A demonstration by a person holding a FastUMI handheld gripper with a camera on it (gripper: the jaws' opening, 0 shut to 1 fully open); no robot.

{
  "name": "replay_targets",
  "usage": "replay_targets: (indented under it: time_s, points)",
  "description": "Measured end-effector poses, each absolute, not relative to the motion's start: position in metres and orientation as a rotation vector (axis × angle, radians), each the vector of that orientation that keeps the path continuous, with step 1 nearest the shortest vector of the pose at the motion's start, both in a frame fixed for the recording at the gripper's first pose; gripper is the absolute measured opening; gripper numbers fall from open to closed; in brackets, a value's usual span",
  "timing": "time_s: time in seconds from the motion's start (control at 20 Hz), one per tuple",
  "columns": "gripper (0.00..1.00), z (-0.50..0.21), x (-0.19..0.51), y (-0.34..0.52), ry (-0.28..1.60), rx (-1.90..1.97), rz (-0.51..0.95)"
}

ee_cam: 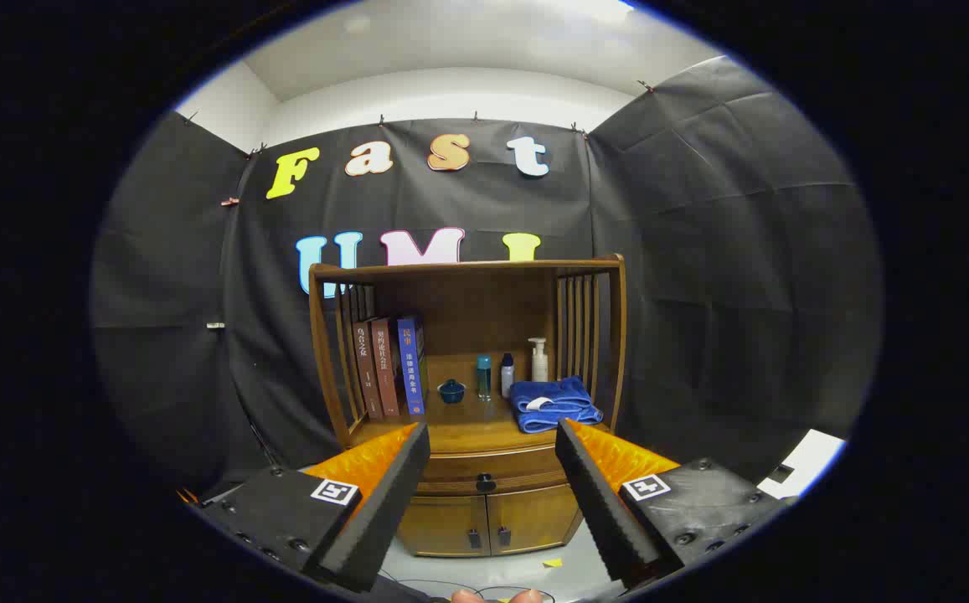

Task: Pull open the drawer, take out the items inside it, and place them on the countertop above the cabinet.

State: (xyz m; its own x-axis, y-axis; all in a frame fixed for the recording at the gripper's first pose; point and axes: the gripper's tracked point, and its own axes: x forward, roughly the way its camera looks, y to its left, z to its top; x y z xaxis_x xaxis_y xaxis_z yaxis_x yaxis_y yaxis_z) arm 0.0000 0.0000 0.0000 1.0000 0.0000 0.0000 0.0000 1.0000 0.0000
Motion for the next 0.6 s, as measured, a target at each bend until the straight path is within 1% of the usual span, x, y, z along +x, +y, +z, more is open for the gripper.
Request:
replay_targets:
  time_s: [0.6]
  points:
    - [0.99, 0.0006, -0.0013, 0.0008, 0.001, -0.005, -0.001]
